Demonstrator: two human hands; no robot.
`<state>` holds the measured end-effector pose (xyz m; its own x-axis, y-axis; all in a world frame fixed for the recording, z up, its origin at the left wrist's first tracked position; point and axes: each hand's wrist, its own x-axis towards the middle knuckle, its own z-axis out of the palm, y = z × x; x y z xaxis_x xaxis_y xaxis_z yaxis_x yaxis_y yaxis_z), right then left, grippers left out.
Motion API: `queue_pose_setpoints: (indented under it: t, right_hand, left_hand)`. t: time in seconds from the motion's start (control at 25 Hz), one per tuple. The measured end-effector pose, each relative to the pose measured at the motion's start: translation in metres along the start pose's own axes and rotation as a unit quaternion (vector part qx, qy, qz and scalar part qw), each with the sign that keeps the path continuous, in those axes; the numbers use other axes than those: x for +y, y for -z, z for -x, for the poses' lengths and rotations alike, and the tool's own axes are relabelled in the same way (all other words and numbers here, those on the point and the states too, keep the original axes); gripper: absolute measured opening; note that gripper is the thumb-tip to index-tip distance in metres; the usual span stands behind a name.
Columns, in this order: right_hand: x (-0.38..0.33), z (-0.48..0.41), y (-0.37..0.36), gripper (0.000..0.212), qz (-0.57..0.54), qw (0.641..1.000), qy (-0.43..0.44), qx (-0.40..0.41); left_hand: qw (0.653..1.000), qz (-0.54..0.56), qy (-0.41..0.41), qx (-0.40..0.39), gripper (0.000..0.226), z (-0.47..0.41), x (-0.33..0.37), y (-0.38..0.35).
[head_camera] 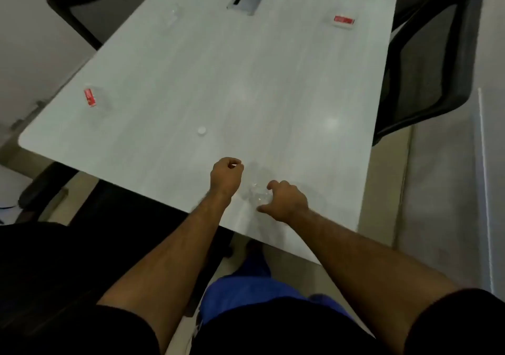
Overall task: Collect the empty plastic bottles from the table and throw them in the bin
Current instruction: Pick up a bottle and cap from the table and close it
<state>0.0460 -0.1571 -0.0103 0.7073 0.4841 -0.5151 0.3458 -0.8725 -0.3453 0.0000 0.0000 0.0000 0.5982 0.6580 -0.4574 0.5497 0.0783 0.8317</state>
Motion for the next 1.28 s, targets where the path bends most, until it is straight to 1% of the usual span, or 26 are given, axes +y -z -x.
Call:
queue_pose_setpoints:
  t: [0.04,0.08,0.12,0.2,0.28,0.36,0.44,0.52,0.56,0.6,0.68,0.72,0.76,0.8,0.88,0.92,1.0,1.04,1.08,1.12,1.2,1.28]
  right_hand:
    - [-0.004,-0.010,0.002,0.066,0.017,1.000,0.002,-0.002]
    - [-0.009,-0.022,0.004,0.059,0.000,1.000,-0.002,0.013]
    - [-0.012,-0.027,0.006,0.055,-0.036,0.999,-0.014,0.025]
    - [-0.024,-0.052,0.020,0.057,-0.130,0.989,-0.047,0.048]
    - [-0.031,-0.069,0.038,0.055,-0.207,0.975,-0.055,0.065]
    - [-0.039,-0.093,0.049,0.049,-0.272,0.958,-0.060,0.071]
    - [-0.047,-0.107,0.058,0.045,-0.316,0.944,-0.057,0.076]
    - [-0.051,-0.119,0.062,0.047,-0.349,0.934,-0.049,0.063]
    - [-0.051,-0.120,0.063,0.051,-0.361,0.930,-0.049,0.054]
    - [-0.049,-0.121,0.063,0.054,-0.372,0.926,-0.050,0.048]
    - [-0.043,-0.121,0.063,0.056,-0.384,0.921,-0.058,0.037]
    - [-0.039,-0.119,0.063,0.057,-0.383,0.921,-0.063,0.032]
    - [-0.034,-0.117,0.064,0.057,-0.382,0.921,-0.067,0.028]
    - [-0.029,-0.114,0.065,0.056,-0.382,0.921,-0.072,0.026]
    - [-0.016,-0.107,0.067,0.052,-0.386,0.919,-0.083,0.027]
    - [-0.009,-0.101,0.070,0.047,-0.391,0.916,-0.083,0.024]
    - [-0.002,-0.089,0.076,0.033,-0.422,0.903,-0.081,0.003]
    - [0.000,-0.081,0.079,0.027,-0.446,0.892,-0.073,-0.012]
    - [0.002,-0.070,0.081,0.022,-0.464,0.884,-0.057,-0.029]
    - [0.004,-0.058,0.084,0.019,-0.470,0.880,-0.038,-0.050]
    - [0.007,-0.036,0.086,0.021,-0.458,0.884,-0.001,-0.090]
    - [0.014,-0.014,0.086,0.026,-0.459,0.880,0.039,-0.117]
  left_hand:
    - [1.000,-0.017,0.010,-0.002,0.019,-0.011,0.001,0.001]
    - [1.000,-0.026,0.014,0.006,0.018,-0.023,0.000,0.001]
    - [0.999,-0.034,0.020,0.004,0.017,-0.025,-0.002,0.003]
    - [0.998,-0.033,0.033,0.031,0.017,-0.047,-0.004,0.011]
    - [0.995,-0.063,0.013,0.070,0.017,-0.062,0.004,0.020]
    - [0.987,-0.118,-0.015,0.107,0.016,-0.088,0.011,0.033]
    - [0.974,-0.169,-0.042,0.145,0.025,-0.116,0.018,0.041]
    - [0.965,-0.192,-0.036,0.173,0.043,-0.143,0.023,0.046]
    - [0.960,-0.219,-0.025,0.175,0.049,-0.154,0.024,0.045]
    - [0.951,-0.261,-0.015,0.165,0.049,-0.165,0.026,0.044]
    - [0.928,-0.351,-0.019,0.121,0.037,-0.179,0.028,0.040]
    - [0.923,-0.371,-0.034,0.099,0.033,-0.180,0.029,0.034]
    - [0.925,-0.370,-0.048,0.076,0.031,-0.179,0.031,0.028]
    - [0.933,-0.351,-0.057,0.051,0.030,-0.174,0.034,0.020]
    - [0.961,-0.271,-0.062,0.005,0.032,-0.153,0.033,-0.001]
    - [0.976,-0.212,-0.047,-0.010,0.032,-0.136,0.032,-0.011]
    - [0.999,-0.038,0.028,-0.017,0.025,-0.103,0.031,-0.025]
    - [0.996,0.060,0.071,-0.017,0.018,-0.088,0.033,-0.030]
    - [0.984,0.143,0.100,-0.016,0.013,-0.071,0.038,-0.033]
    - [0.974,0.198,0.114,-0.012,0.013,-0.054,0.043,-0.033]
    - [0.964,0.245,0.107,-0.013,0.017,-0.024,0.054,-0.025]
    - [0.955,0.284,0.079,-0.039,0.018,0.010,0.065,-0.016]
